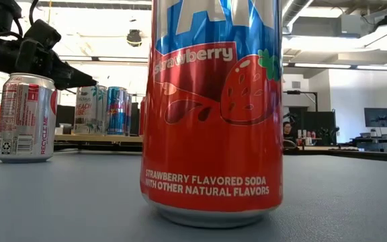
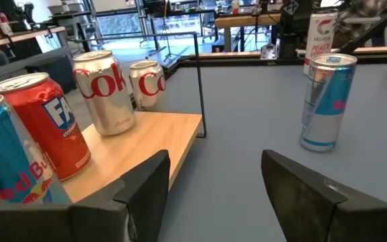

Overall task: Place canned beverage on shelf
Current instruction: Put the left red soda can on the shelf aligned with the other red soda can

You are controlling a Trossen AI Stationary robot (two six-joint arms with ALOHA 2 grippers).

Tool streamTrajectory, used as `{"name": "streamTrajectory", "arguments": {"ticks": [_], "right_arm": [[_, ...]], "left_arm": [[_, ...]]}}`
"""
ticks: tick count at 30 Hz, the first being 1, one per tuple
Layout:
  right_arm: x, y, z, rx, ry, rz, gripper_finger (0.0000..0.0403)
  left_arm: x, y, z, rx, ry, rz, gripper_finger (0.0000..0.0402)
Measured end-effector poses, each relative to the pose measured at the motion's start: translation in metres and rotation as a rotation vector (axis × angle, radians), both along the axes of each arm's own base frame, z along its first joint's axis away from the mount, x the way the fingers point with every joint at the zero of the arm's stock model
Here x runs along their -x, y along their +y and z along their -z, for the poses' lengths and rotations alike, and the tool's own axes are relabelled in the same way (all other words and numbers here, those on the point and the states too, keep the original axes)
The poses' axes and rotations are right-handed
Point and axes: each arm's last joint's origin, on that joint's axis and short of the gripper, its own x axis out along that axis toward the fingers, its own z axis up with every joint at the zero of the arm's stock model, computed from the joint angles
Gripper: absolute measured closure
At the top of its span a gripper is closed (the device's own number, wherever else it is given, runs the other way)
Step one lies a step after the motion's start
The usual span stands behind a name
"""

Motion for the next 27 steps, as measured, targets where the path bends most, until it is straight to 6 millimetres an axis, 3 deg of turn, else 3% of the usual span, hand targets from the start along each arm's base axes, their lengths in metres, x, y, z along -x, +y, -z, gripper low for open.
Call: {"name": "streamTrajectory", "arguments": {"ticks": [13, 27], "right_arm": [[-0.004, 0.008, -0.030, -0.011, -0.081, 0.012, 0.0147], [0.008, 0.014, -0.028, 0.098, -0.013, 0.141, 0.0147]], "left_arm": [[0.001, 0.001, 0.000, -0.002, 0.003, -0.050, 0.0177], [0.001, 0.001, 0.002, 0.005, 0.019, -0.047, 0.0177]]}}
